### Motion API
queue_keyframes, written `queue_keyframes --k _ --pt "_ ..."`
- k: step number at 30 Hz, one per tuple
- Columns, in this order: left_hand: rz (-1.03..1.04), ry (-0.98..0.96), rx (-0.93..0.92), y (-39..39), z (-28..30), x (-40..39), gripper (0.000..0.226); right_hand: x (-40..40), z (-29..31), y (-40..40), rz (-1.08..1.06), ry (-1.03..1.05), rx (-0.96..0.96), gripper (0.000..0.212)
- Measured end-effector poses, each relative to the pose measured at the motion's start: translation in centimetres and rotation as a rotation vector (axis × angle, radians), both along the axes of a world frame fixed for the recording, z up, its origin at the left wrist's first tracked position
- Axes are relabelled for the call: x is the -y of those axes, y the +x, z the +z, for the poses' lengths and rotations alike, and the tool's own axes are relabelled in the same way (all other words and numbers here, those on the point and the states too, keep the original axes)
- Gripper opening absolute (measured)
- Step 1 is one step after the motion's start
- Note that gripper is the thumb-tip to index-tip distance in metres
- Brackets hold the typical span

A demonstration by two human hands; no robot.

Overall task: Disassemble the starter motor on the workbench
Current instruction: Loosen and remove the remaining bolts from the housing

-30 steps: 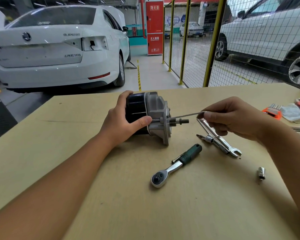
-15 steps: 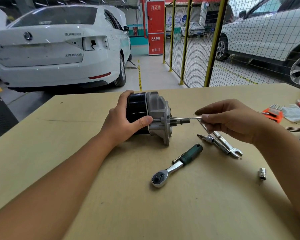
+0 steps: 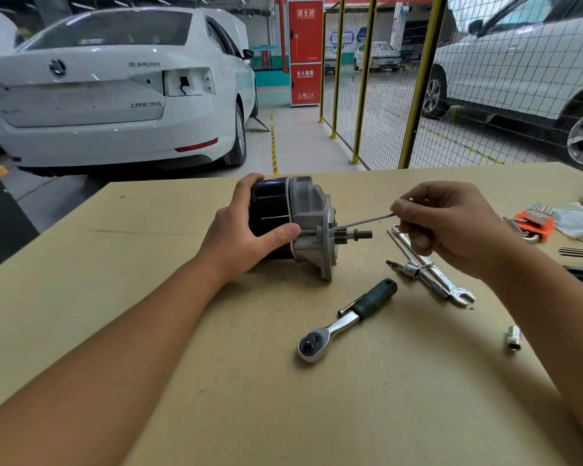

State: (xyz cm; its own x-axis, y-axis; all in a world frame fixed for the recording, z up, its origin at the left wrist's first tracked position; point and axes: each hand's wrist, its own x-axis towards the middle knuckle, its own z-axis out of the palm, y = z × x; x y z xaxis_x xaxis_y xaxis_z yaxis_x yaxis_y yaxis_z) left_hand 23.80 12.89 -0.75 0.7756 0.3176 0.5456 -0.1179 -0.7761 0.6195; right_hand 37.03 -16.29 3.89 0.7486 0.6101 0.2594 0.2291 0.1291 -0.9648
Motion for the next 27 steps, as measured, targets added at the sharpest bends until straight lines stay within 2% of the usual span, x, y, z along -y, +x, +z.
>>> queue_keyframes --k 3,5,8,11,13,17,27 --pt "0.004 0.003 0.0 0.0 0.0 0.0 0.095 0.3 0.1 0.3 0.12 0.051 -0.21 0.032" --pt "0.008 0.002 0.001 0.0 0.0 0.0 0.094 0.5 0.1 0.6 0.167 0.056 -0.25 0.028" --pt "0.01 0.002 0.003 0.0 0.0 0.0 0.095 1.3 0.2 1.1 0.231 0.022 -0.232 0.022" --pt "0.01 0.001 -0.002 -0.1 0.0 0.1 0.095 2.1 0.3 1.7 0.291 -0.023 -0.196 0.03" --pt "0.007 0.0 -0.005 0.0 0.0 0.1 0.096 2.2 0.1 1.9 0.271 -0.072 -0.136 0.032" --pt "0.001 -0.007 -0.01 -0.1 0.0 0.1 0.097 1.7 -0.2 1.6 0.179 -0.134 0.038 0.021" --pt "-0.007 -0.017 -0.007 -0.1 0.1 0.2 0.1 0.6 -0.7 0.8 0.123 -0.121 0.007 0.027"
